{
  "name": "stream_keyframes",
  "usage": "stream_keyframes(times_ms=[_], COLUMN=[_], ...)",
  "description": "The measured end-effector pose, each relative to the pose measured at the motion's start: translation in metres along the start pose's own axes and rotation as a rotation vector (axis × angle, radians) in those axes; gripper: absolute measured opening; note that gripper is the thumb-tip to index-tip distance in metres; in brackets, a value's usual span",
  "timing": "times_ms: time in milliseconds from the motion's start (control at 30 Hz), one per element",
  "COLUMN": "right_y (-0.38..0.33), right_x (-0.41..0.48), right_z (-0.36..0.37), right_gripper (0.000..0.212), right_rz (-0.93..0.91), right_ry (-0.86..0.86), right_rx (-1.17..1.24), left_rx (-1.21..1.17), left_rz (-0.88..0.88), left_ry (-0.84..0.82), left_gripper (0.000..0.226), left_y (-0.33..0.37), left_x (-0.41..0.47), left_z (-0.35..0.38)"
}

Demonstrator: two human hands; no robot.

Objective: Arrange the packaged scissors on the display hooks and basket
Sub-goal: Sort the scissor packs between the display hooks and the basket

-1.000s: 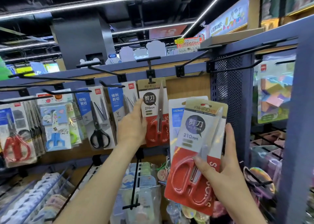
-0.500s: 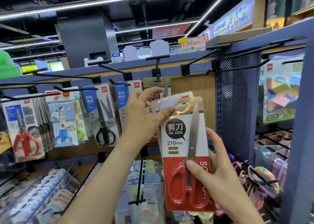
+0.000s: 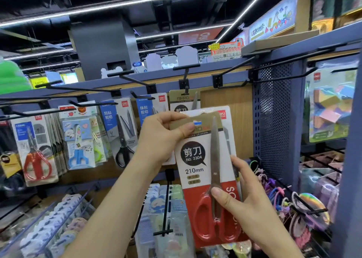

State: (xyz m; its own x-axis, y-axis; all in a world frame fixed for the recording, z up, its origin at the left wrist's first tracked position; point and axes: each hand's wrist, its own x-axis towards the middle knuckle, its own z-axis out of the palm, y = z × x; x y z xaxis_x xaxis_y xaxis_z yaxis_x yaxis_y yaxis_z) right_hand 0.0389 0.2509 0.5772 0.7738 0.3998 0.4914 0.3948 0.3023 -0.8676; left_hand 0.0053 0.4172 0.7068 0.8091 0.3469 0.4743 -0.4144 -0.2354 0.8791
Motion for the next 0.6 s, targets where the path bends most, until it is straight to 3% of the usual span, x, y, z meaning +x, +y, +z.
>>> stream_keyframes(times_ms=[67,233,367,600], right_y=[-0.007,-0.024,-0.028,-0.026], right_x=[0.002,0.013,0.022,0.025], right_z=[0.003,0.013,0.019,0.024], right_gripper=[0.034,0.023,0.016,0.014], right_rz=[-0.015,-0.09,-0.098,-0.062], right_ry=[-0.029,-0.026,0.011,0.063], right_rx=[0.032,0.097,0.107,0.146], left_rx=[-0.069,-0.03,-0.007,-0.007], left_rz=[0.089,0.336,0.252,0.179], left_ry=[0.024,0.076,0.107,0.017], left_gripper=[0.013,0.014,0.011,0.004], left_y=[0.007,0.033,0.035,0.037], left_x=[-0.005,-0.004,0.012,0.028], left_z=[0.001,0.002,0.0,-0.003])
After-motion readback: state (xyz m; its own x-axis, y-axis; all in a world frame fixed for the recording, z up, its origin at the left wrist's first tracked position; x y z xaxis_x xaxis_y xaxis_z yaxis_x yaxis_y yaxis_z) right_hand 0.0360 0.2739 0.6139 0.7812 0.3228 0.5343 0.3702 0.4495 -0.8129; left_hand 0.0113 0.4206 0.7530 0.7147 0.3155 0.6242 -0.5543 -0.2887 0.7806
